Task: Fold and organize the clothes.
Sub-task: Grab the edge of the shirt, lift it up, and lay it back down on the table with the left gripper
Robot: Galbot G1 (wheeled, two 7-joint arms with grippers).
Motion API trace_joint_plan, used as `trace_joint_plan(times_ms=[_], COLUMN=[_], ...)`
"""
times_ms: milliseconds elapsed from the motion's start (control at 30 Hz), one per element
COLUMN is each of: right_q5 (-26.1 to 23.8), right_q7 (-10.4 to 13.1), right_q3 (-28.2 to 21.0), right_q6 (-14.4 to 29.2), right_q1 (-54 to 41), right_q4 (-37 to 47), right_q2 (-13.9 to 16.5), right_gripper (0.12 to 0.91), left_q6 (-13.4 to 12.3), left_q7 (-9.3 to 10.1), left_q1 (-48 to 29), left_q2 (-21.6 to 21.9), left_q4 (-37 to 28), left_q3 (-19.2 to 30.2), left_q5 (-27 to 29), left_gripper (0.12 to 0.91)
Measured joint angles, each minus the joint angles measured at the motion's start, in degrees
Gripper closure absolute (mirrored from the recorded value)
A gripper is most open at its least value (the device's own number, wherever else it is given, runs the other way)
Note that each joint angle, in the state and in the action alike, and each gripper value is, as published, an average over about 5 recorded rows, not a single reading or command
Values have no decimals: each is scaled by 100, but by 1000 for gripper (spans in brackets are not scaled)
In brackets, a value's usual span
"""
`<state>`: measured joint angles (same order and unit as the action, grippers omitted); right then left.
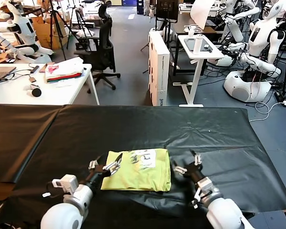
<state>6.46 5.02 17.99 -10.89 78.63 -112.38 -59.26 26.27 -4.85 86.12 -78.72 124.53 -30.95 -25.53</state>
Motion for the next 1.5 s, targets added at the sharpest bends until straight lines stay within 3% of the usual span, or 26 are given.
trace_joint_plan(times_ms=[200, 367, 700, 1267, 1500], right_q5=[521, 768, 915, 929, 904], right_q7=[-121, -258, -334, -366, -369], right_q3=[583, 979, 1337, 1297, 1239], right_q6=[390, 617, 660, 646, 642], right_q1=[414, 833, 1346, 1364, 1333], right_q4=[-140, -332, -672, -671, -640], right_q2=[-176, -258, -331, -345, -345], right_gripper=[118, 118, 118, 118, 118], left_q6=[-661, -1034, -1130, -1279, -1283], left_q7=[-122, -125, -53, -96, -115], left_q1=[115, 95, 113, 289, 326], left_q2=[183, 96, -267, -492, -565], left_q4=[-321, -667, -1107, -1189, -1163], left_q3=[-61, -5, 51, -32, -31], left_q5=[55, 35, -510, -975, -1015], left_gripper=[123, 123, 123, 135, 325])
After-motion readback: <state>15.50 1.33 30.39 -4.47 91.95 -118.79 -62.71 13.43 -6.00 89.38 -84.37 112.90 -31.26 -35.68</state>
